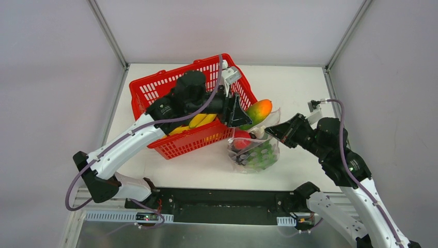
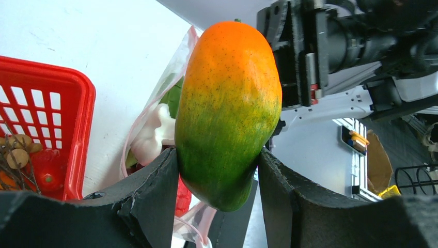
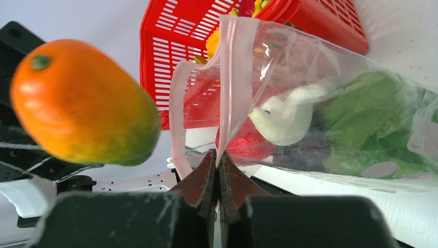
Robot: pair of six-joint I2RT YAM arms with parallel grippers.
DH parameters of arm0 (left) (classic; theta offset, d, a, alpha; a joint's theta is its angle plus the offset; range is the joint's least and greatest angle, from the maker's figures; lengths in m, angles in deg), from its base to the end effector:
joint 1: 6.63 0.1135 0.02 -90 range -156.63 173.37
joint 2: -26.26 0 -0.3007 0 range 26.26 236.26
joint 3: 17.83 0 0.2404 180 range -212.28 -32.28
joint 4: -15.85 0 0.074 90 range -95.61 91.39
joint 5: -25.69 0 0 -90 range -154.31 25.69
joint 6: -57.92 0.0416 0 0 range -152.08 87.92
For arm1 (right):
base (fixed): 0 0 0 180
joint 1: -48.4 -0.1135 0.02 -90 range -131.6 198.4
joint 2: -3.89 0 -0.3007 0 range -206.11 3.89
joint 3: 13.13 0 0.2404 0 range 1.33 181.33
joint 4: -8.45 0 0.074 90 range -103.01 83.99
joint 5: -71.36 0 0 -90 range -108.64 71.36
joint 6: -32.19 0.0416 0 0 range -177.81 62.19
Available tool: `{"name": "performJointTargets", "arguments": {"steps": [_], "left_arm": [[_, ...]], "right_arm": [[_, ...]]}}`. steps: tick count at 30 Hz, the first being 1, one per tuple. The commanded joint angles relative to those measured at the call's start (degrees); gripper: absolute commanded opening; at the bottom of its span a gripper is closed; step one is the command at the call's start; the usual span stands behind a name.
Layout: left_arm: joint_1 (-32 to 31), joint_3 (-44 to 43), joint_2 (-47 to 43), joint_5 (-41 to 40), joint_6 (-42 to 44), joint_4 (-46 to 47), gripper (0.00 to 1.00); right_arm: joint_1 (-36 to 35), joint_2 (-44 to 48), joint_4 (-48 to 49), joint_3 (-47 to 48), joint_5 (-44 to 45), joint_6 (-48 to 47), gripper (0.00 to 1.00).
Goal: Place the food in the zip-top bag and seal the zipper
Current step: Place the fake fruit in the zipper food storage bag.
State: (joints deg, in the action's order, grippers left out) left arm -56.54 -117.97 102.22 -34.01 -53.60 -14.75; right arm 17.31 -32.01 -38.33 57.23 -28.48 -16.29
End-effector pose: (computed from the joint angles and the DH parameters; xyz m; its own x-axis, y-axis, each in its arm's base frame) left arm 0.1614 -0.2243 0.4914 -0.4277 0.0163 -0.9038 0.8884 0.1918 -0.4170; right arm 0.0708 0.0510 0.4013 -0.5689 0.4197 -0.7073 -0.3669 0.6402 0.6749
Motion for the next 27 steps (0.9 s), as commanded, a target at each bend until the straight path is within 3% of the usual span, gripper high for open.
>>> {"name": "performJointTargets", "arguments": {"steps": [1, 8, 14, 20, 27], "left_arm": [[-1.0, -2.1, 2.0, -0.1, 0.5, 1.6, 0.00], [-2.3, -6.5, 7.7, 1.2, 7.2, -8.5, 0.00], [-3.7, -12.5, 11.9, -6.8, 12.9, -21.5, 0.01], [-5.9, -17.8, 15.1, -12.2, 14.6, -26.8, 0.24], [-8.4, -23.7, 17.9, -11.8, 17.6, -32.4, 0.57]], "right_arm": [[0.1, 1.2, 4.7, 1.7, -0.5, 0.1, 0.04], [0.1, 2.3, 4.5, 1.9, 0.4, -0.4, 0.04], [0.1, 2.4, 4.5, 1.9, 0.9, -0.4, 0.04], [0.1, 2.4, 5.3, 1.9, 0.8, -0.4, 0.04], [0.1, 3.3, 5.2, 1.5, 2.8, 0.3, 0.04]]}}
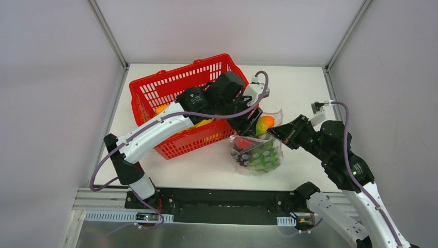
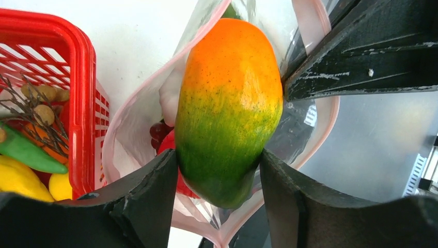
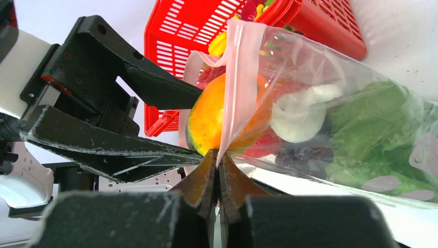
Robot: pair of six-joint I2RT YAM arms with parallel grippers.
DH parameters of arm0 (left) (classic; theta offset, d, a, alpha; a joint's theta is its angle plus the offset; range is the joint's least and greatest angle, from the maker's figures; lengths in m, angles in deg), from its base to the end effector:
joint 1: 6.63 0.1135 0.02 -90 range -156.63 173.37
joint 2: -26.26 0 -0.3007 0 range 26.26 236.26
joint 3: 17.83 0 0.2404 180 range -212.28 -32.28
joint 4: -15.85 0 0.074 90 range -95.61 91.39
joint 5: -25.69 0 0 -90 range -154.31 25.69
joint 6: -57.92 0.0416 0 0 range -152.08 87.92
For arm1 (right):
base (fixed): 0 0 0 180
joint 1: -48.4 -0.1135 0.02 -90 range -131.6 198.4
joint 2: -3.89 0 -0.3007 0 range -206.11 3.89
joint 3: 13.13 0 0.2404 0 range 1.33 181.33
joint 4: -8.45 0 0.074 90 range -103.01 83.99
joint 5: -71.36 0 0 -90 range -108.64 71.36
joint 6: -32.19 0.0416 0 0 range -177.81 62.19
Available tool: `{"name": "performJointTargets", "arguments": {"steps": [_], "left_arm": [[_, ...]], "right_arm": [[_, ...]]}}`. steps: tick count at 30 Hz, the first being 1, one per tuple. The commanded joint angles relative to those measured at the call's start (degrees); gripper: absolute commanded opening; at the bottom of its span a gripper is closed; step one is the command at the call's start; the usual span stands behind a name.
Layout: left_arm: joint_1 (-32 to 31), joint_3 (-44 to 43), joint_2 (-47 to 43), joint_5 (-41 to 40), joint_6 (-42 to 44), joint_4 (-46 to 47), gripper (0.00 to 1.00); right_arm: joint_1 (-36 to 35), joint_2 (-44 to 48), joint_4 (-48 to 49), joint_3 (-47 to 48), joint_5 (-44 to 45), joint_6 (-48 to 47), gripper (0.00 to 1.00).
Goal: Place the food in the zip-top bag and seal the zipper
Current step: Place the fake fruit in the zipper food storage bag.
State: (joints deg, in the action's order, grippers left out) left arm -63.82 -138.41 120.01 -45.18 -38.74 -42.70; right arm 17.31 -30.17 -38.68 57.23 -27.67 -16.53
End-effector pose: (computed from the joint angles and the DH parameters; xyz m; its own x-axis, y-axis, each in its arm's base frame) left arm 0.1785 -0.3020 0.4625 -0.3926 0.4067 -0.8249 0.9057 0.3270 -0.2698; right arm 0.0631 0.0457 0.4026 -0.5445 0.4325 -0.7187 -0.3763 0.6398 0.6702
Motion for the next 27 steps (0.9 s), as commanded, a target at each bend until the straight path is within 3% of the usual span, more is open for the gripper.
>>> {"name": "performJointTargets", "arguments": {"steps": [1, 6, 9, 13, 17, 21, 27], "left_arm": [[-1.2, -2.9, -0.3, -0.1, 2.9, -3.9, 0.60], [-1.2, -1.8, -1.7, -0.3, 2.4, -1.8, 0.67], [-1.3, -3.1, 0.2, 1.4, 0.9, -1.2, 0.59], [-2.5, -3.5, 1.7, 0.4, -1.5, 3.6, 0.60], [-2.6, -2.5, 2.1, 3.0, -3.7, 8.9, 0.44], [-2.5, -3.9, 4.6, 3.1, -2.7, 5.3, 0.31], [-3.8, -4.4, 6.6, 4.1, 0.4, 0.6, 0.27]], "right_arm": [[0.1, 1.7, 5.6, 1.2, 2.6, 0.9, 0.04], [0.1, 3.6, 7.4, -0.8, 5.2, 3.4, 0.04], [0.1, 4.2, 8.7, -1.6, 5.4, 4.0, 0.04], [0.1, 3.9, 8.4, -1.5, 5.0, 3.8, 0.04], [0.1, 3.9, 8.4, -1.5, 4.1, 3.8, 0.04], [0.1, 4.6, 8.9, -1.1, 3.9, 4.7, 0.04], [0.1, 4.2, 10.2, -0.7, 3.3, 5.9, 0.04]]}}
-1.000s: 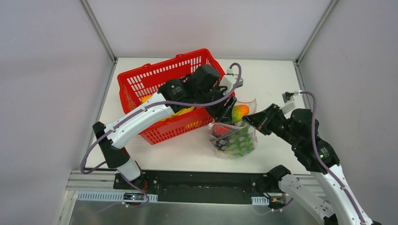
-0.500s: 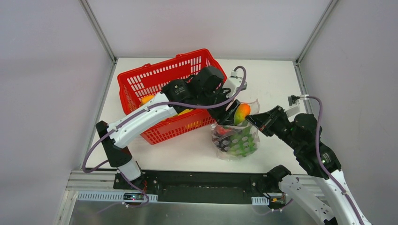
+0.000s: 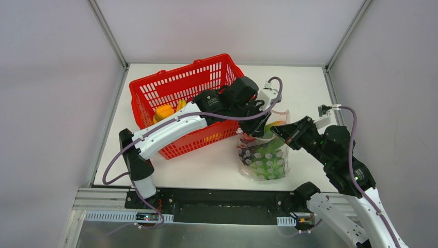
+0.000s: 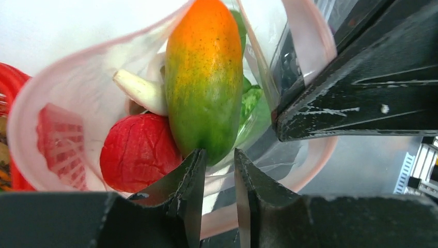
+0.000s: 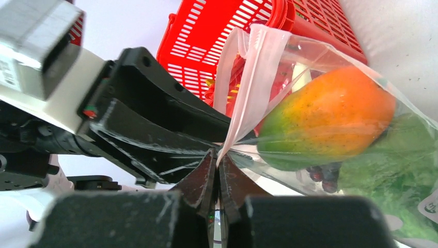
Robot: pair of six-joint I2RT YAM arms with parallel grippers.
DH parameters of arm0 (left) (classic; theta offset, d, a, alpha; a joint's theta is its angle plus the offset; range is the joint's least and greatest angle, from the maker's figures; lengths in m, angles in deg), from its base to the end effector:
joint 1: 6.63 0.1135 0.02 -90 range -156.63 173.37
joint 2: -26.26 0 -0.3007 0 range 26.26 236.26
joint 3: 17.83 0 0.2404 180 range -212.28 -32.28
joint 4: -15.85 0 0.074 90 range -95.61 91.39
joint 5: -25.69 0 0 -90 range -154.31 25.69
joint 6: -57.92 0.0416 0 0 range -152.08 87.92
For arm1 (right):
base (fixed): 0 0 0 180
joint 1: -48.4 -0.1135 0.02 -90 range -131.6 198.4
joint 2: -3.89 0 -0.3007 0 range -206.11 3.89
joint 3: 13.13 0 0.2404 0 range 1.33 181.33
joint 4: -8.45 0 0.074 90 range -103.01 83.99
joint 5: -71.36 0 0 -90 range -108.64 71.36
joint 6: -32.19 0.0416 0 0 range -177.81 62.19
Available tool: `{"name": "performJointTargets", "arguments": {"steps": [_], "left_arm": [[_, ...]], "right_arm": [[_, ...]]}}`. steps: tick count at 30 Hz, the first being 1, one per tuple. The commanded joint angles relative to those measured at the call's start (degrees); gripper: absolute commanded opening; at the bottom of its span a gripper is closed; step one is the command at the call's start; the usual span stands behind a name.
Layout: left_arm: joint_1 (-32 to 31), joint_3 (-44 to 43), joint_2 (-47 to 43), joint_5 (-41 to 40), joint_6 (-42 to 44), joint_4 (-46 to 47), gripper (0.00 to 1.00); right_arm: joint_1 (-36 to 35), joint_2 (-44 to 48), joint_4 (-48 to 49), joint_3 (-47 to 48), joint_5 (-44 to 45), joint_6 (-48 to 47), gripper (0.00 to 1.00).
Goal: Place the food in the zip-top bag and seal the zipper
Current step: Place the fake fruit in the zipper food storage bag.
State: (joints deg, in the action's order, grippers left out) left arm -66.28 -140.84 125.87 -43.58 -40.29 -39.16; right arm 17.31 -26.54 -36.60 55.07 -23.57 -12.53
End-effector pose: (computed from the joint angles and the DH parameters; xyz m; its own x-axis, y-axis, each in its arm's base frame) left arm 0.1828 -0.3414 0.4463 -0.3991 0.4173 -0.8164 0.9118 0.2748 -0.3052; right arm 0.0540 0.0368 0.3984 -0.4938 0.5289 -0.6902 -0.3363 0.6159 0.7125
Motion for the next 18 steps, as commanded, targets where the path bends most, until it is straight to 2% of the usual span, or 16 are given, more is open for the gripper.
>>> {"name": "performJointTargets", "arguments": {"steps": [1, 4, 6, 7, 12, 18], "left_arm": [[-1.6, -2.0, 1.0, 2.8, 2.3, -3.4, 0.27], [-2.1, -1.8, -0.1, 2.2, 2.4, -4.1, 0.29], [-2.2, -0.1, -2.9, -0.2, 1.9, -1.6, 0.43], [-2.2, 0.4, -4.5, -1.6, 1.8, -1.1, 0.47], [-2.1, 2.8, -11.7, -5.2, 2.1, 2.1, 0.60], [-2.1, 14.0, -21.4, -11.0, 2.2, 8.8, 0.70]], "right_arm": [[0.2, 0.6, 8.3, 1.4, -0.7, 1.9, 0.04], [0.1, 1.0, 8.4, 1.3, 0.0, 1.9, 0.04], [0.0, 1.2, 7.7, 1.4, 1.0, 1.4, 0.04], [0.1, 1.4, 7.4, 1.4, 1.3, 1.2, 0.04], [0.1, 2.0, 5.9, 0.8, 2.4, 1.0, 0.04], [0.1, 1.9, 5.5, 0.5, 2.8, 1.4, 0.04]]}}
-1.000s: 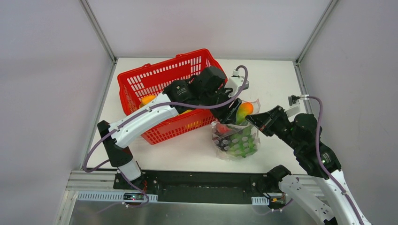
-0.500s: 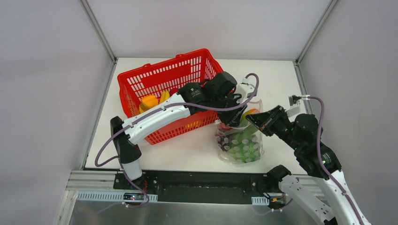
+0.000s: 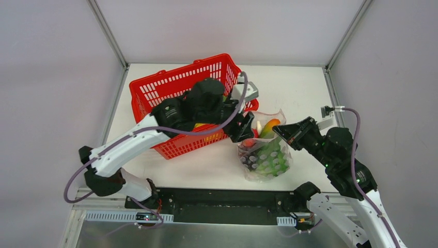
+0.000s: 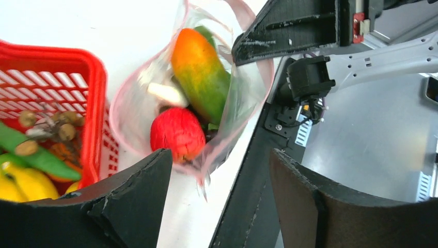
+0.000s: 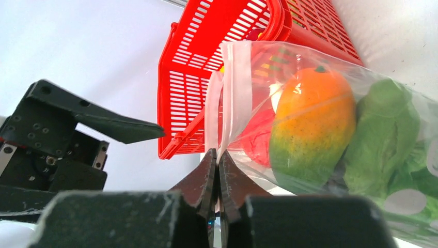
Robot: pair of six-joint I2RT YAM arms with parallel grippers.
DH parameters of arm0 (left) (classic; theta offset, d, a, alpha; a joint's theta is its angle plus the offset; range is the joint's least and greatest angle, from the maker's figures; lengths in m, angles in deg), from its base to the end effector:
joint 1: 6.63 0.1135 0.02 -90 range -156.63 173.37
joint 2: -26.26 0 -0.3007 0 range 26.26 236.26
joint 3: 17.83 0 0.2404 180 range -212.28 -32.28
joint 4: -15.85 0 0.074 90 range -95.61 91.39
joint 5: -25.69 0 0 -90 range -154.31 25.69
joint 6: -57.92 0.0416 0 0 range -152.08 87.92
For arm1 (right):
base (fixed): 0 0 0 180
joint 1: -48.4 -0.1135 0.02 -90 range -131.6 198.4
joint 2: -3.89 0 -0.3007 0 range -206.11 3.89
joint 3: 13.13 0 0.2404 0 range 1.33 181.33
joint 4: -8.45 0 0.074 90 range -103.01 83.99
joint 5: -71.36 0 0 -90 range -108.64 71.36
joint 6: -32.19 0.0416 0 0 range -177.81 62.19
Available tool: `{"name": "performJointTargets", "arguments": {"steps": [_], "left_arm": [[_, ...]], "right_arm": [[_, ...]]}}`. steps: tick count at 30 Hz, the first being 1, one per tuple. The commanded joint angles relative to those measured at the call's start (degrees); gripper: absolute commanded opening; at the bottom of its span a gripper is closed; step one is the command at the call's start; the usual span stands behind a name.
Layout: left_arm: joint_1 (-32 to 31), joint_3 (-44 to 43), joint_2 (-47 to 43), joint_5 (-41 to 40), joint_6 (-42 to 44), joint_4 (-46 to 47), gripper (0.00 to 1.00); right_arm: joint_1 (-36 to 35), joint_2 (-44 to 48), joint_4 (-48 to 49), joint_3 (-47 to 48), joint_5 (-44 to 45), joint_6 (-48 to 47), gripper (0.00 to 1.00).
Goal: Place the food in the zip-top bag and seal the zipper
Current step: Place the fake fruit in the zipper food storage bag, then zip the zipper food storage bag at the center of the board.
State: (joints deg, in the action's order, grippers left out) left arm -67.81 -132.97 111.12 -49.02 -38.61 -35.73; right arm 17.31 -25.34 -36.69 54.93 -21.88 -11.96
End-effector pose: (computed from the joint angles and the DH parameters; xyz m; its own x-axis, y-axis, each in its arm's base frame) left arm 0.1384 -0.2743 0.4927 -0.2836 0.2878 -0.9148 0.9374 0.2843 -0.2011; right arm 0.0499 0.0328 0.3984 -0.4700 0.5531 -0.6879 -0.3251 0.6160 0.7175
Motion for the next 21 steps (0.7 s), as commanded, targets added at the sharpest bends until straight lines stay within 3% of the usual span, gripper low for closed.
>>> {"name": "performJointTargets", "arguments": {"steps": [1, 5, 11, 16, 21], "left_arm": [[-0.6, 8.1, -8.4, -6.2, 0.4, 5.3, 0.70], [-0.6, 21.8, -18.0, -9.6, -3.1, 10.4, 0.72], [-1.6, 47.8, -27.8, -13.4, -15.0, 34.8, 0.73], [-4.9, 55.8, -26.7, -23.2, -14.4, 51.6, 0.74], [-6.0, 62.9, -25.6, -26.7, -16.1, 66.4, 0.72]], "right_arm": [[0.1, 0.5, 5.5, 0.9, 1.0, 0.7, 0.03], [0.1, 0.4, 4.9, 1.4, 1.2, 0.4, 0.03], [0.1, 0.6, 5.6, 0.9, 1.3, 0.9, 0.03], [0.1, 0.0, 6.0, 1.2, 0.8, 1.1, 0.03], [0.1, -0.6, 6.1, 1.9, 1.0, 0.6, 0.03]]}}
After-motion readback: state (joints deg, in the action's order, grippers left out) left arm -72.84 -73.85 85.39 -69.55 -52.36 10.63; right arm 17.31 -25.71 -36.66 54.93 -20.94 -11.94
